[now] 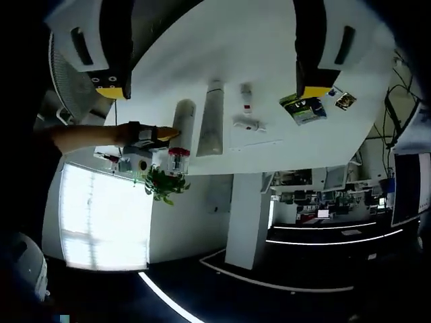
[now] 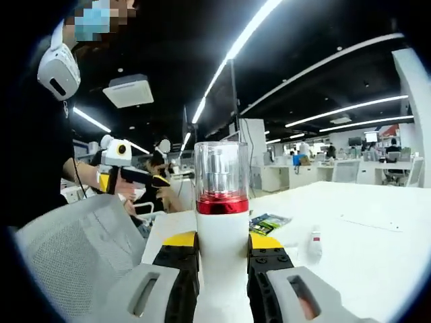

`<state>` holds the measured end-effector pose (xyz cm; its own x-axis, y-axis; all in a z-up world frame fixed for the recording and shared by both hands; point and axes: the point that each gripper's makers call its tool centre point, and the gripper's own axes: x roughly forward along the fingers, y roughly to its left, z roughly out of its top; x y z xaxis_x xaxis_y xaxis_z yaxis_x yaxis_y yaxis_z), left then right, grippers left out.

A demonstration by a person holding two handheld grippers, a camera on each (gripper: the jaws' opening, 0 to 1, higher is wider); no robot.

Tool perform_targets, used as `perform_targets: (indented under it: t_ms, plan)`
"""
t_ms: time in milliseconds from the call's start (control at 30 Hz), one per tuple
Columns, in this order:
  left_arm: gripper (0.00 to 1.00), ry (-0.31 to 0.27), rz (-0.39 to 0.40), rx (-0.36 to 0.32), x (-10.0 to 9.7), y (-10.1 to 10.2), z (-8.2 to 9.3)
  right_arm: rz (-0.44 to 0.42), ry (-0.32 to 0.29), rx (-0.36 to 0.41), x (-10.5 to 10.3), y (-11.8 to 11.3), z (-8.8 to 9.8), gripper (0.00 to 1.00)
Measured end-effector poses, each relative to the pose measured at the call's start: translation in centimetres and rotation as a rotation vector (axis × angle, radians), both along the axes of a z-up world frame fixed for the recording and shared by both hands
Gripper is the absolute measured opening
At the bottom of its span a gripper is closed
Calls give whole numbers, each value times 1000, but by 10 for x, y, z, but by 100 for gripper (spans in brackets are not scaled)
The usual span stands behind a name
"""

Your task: Arrange the skincare products in the storage area until every visible bottle or jar stands upright without overlapping.

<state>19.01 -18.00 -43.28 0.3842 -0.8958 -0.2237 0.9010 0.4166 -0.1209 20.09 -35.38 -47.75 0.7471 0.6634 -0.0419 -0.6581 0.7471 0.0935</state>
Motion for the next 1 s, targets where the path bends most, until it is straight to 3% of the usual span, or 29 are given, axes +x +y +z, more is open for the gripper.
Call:
perform_targets:
  t_ms: [300, 833, 1000]
  plan:
    - [91, -3, 37, 17, 3, 5, -6, 8, 14, -14, 13, -7, -34, 16]
    - [87, -28, 55, 44, 5, 6, -9, 37, -38, -20, 24, -17, -43, 17]
    - [86, -27, 64, 46, 6, 7, -9, 44, -12, 2, 25, -17, -46, 19]
